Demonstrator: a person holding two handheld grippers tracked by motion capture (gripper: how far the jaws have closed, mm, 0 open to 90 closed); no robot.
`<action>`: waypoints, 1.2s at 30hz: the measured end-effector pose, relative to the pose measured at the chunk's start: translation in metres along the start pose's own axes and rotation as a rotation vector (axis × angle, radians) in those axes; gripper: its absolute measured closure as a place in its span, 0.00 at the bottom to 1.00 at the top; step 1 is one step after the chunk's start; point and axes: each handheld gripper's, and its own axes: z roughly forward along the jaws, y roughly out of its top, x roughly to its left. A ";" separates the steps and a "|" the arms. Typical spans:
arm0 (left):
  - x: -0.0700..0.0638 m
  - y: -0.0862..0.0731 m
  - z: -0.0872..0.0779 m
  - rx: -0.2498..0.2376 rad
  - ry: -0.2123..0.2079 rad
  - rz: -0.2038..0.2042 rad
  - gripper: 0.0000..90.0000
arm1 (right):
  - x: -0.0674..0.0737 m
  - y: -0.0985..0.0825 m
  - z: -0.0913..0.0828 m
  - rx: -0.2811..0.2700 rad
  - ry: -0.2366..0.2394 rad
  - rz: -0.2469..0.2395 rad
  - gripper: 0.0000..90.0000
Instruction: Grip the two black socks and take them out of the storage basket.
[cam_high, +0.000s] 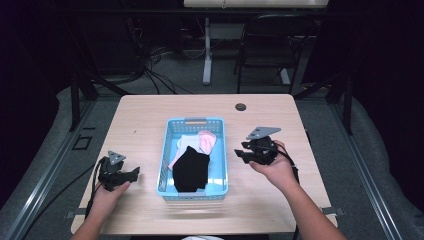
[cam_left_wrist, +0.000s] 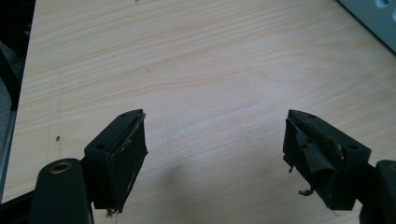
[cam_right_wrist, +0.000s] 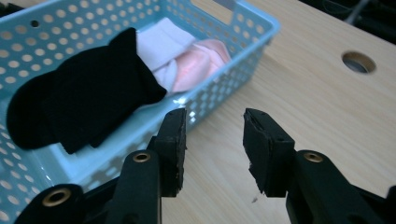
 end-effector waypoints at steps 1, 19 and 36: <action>0.000 0.000 0.000 0.000 -0.001 0.001 0.24 | 0.005 0.008 0.004 0.013 0.025 -0.016 0.67; 0.001 0.001 0.000 -0.001 -0.008 0.003 0.24 | 0.047 0.061 0.057 0.078 0.168 -0.168 0.67; 0.000 0.001 0.000 -0.002 -0.013 0.004 0.24 | 0.059 0.077 0.130 0.210 0.227 -0.168 0.65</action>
